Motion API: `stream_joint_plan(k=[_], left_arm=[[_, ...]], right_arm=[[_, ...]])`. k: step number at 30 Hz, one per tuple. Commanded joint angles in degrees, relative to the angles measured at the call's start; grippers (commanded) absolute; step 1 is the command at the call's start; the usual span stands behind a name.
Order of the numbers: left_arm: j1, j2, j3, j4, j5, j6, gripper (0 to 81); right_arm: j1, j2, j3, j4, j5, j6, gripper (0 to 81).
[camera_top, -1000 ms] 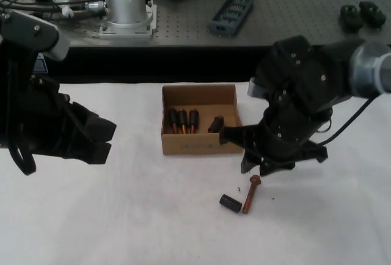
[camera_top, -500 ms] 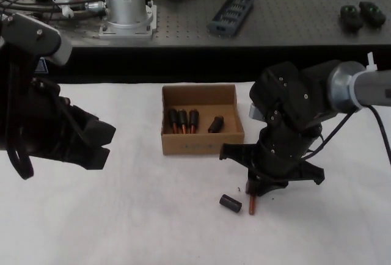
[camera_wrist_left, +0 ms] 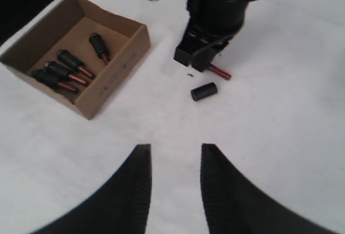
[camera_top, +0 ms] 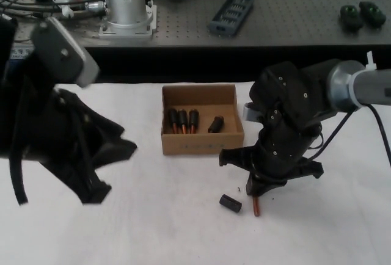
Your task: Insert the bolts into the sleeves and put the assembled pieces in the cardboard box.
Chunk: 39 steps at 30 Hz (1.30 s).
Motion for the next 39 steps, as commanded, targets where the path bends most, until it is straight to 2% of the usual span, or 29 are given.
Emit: stream_joint_plan(k=[1,9,14,18,31,39], left_arm=[[-4.39,1.31,-0.16,2.64,0.40,4.39,23.0],[-10.74,10.58,-2.25,2.74,-4.69,9.09,23.0],[-12.22,16.45,-7.37,4.37,-6.04,12.62,13.4],[-12.63,21.51,-12.97,4.78,-6.05,13.46,14.1],[-17.27,35.68,-26.80,7.93,-11.56,19.46,14.3],[-18.08,44.12,-33.34,11.16,-14.21,21.06,10.5]], right_arm=[[0.48,-2.86,0.60,0.94,1.30,-3.23,3.2],[0.16,-16.01,7.60,-0.61,7.44,-10.90,3.3],[-0.48,-27.39,15.42,-3.99,7.44,-14.72,3.3],[-0.46,-37.63,20.74,-5.25,7.44,-17.06,3.3],[-0.46,-71.04,29.21,-1.84,7.44,-17.09,3.3],[-0.46,-83.63,29.61,4.97,7.26,-17.09,3.3]])
